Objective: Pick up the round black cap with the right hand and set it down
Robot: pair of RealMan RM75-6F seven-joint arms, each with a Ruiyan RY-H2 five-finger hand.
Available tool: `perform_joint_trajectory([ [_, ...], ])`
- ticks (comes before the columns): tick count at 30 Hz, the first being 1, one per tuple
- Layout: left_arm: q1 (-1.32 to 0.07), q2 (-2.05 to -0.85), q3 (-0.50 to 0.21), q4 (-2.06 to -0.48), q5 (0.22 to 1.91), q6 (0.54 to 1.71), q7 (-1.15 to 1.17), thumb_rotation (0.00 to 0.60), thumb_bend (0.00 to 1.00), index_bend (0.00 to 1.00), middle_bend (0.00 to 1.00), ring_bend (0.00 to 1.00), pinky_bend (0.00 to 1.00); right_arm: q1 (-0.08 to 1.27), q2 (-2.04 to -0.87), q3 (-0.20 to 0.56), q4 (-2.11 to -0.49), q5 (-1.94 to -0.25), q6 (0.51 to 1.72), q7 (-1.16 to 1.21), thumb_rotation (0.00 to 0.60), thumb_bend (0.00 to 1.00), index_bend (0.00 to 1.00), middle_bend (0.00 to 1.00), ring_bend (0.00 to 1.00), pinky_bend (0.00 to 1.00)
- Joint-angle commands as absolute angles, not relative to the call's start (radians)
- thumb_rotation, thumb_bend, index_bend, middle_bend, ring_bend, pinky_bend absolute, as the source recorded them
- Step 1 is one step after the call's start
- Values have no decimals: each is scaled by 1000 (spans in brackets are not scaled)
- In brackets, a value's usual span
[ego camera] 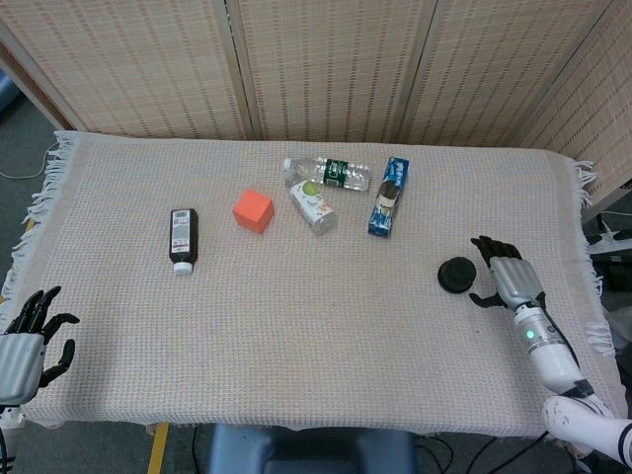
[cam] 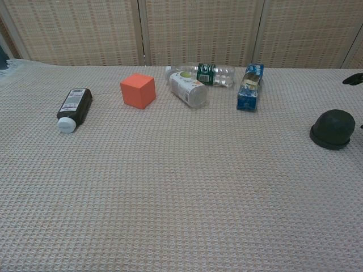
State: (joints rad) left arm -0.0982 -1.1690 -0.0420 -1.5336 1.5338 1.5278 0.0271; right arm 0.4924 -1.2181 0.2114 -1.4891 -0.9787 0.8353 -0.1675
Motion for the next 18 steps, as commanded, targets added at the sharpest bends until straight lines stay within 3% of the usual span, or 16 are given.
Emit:
perform_joint_trajectory([
  [1, -98, -1169, -41, -1534, 1535, 1528, 27, 600, 476, 374, 63, 56, 301, 545, -1257, 213, -1444, -890, 791, -222, 600, 180, 0, 0, 0, 3],
  [18, -94, -1157, -41, -1541, 1540, 1535, 1, 600, 477, 376, 63, 57, 304, 654, -1368, 155, -1333, -720, 726, -326, 600, 170, 0, 0, 0, 32],
])
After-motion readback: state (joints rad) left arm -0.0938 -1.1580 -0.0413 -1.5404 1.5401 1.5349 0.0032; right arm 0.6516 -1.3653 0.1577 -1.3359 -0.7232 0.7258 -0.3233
